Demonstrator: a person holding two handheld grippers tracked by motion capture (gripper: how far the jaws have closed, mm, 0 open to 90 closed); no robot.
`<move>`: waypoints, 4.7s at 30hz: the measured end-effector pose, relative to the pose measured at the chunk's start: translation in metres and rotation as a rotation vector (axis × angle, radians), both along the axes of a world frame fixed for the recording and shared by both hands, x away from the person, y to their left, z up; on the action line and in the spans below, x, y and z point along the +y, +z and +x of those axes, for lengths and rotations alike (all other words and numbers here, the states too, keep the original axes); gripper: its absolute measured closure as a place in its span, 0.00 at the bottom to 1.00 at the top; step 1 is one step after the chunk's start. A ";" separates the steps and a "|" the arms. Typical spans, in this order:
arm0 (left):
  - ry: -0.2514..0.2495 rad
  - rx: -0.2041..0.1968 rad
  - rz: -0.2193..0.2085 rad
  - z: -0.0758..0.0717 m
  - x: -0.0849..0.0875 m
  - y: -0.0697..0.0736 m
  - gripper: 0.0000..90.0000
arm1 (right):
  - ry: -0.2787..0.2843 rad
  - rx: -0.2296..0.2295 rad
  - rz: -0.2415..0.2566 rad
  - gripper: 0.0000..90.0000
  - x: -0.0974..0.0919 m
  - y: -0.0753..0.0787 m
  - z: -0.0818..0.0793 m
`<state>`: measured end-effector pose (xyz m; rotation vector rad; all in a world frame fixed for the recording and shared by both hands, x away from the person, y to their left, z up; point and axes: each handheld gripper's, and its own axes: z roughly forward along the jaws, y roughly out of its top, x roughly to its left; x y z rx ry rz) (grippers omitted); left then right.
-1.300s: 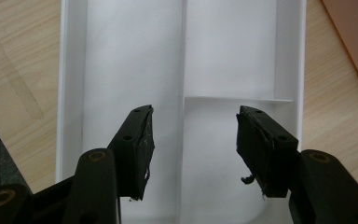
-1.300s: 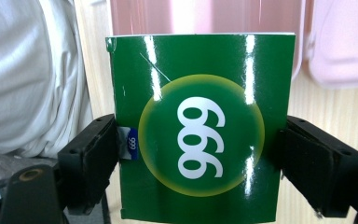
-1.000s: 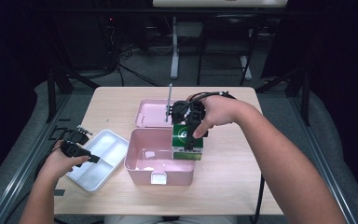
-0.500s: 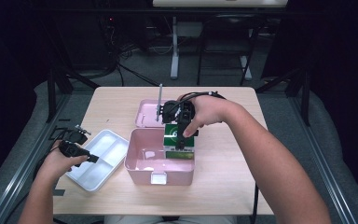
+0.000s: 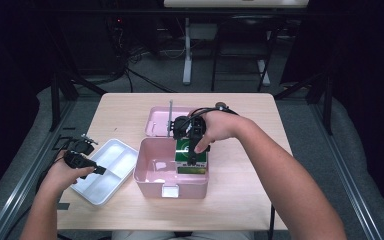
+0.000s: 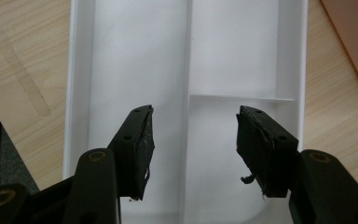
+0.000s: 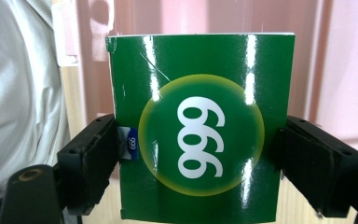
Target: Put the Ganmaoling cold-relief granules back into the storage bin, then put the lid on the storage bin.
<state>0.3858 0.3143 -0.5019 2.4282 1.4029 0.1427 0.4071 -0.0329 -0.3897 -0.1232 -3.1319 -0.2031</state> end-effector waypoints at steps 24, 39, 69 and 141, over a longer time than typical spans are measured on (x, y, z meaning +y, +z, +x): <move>-0.009 0.011 0.011 0.001 -0.002 -0.002 0.51 | -0.008 0.026 -0.027 0.18 -0.002 -0.067 0.009; -0.006 0.008 0.006 0.001 -0.001 -0.002 0.51 | -0.039 0.033 -0.033 0.17 0.000 -0.074 0.011; -0.013 0.011 0.016 0.001 -0.003 -0.003 0.51 | -0.063 -0.020 -0.007 0.19 -0.024 -0.024 -0.002; 0.004 -0.004 0.064 0.001 0.002 -0.011 0.48 | -0.829 -0.204 0.316 0.20 -0.193 -0.120 -0.022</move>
